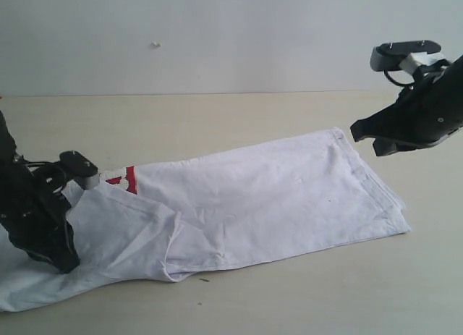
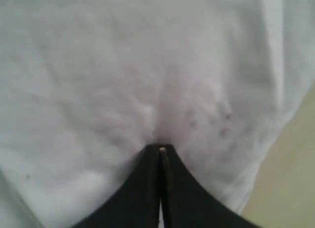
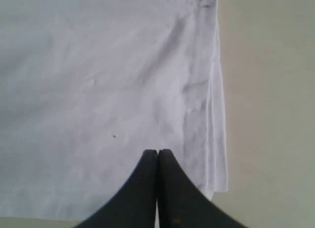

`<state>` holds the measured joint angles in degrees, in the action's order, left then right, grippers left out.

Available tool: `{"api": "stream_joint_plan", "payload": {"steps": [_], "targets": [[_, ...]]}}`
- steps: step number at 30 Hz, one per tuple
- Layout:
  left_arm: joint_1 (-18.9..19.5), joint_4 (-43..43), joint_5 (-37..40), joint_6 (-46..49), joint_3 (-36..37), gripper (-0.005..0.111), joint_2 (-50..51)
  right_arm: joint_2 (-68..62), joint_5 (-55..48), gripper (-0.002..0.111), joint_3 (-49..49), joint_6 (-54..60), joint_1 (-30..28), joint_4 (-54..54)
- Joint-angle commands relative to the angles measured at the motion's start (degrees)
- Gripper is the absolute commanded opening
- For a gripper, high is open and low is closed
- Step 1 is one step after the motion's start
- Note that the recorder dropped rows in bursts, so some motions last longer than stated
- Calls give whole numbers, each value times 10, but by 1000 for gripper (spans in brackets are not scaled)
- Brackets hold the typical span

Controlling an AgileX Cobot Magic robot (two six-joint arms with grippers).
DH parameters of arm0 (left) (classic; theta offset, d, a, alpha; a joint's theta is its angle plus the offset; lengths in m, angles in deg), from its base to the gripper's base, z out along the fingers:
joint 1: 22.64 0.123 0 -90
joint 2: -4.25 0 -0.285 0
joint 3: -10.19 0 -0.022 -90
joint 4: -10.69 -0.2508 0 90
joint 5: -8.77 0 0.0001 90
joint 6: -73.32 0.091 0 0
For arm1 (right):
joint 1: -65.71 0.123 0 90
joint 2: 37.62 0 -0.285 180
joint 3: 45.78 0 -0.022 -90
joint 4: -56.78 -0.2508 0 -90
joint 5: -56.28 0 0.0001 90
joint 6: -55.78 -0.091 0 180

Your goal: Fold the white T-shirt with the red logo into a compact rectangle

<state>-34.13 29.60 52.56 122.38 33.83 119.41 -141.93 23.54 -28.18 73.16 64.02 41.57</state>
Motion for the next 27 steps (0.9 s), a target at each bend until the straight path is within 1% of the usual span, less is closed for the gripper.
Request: {"api": "stream_joint_plan", "payload": {"steps": [1, 7, 10, 14, 18, 23, 27], "targets": [[-6, -62, -1, -52, 1, 0, 15, -60, 27, 0, 4, 5, -3, 23], [-6, -62, -13, -52, -14, 0, -19, -126, 113, 0, 4, 4, -3, 8], [-6, -62, -15, -52, -27, 0, -44, -163, 126, 0, 4, 4, -3, 8], [-5, -61, -59, -52, -32, 0, -90, -207, 126, 0, 4, 4, -3, 8], [-5, -61, -106, -78, -32, 0, -122, -222, 109, 0, 4, 4, -3, 8], [-5, -61, -119, -88, -32, 0, -134, -204, 63, 0, 5, 3, -3, 14], [-4, -62, -130, -90, -31, 0, -134, -168, 58, 0, 40, -13, -3, 29]]}}
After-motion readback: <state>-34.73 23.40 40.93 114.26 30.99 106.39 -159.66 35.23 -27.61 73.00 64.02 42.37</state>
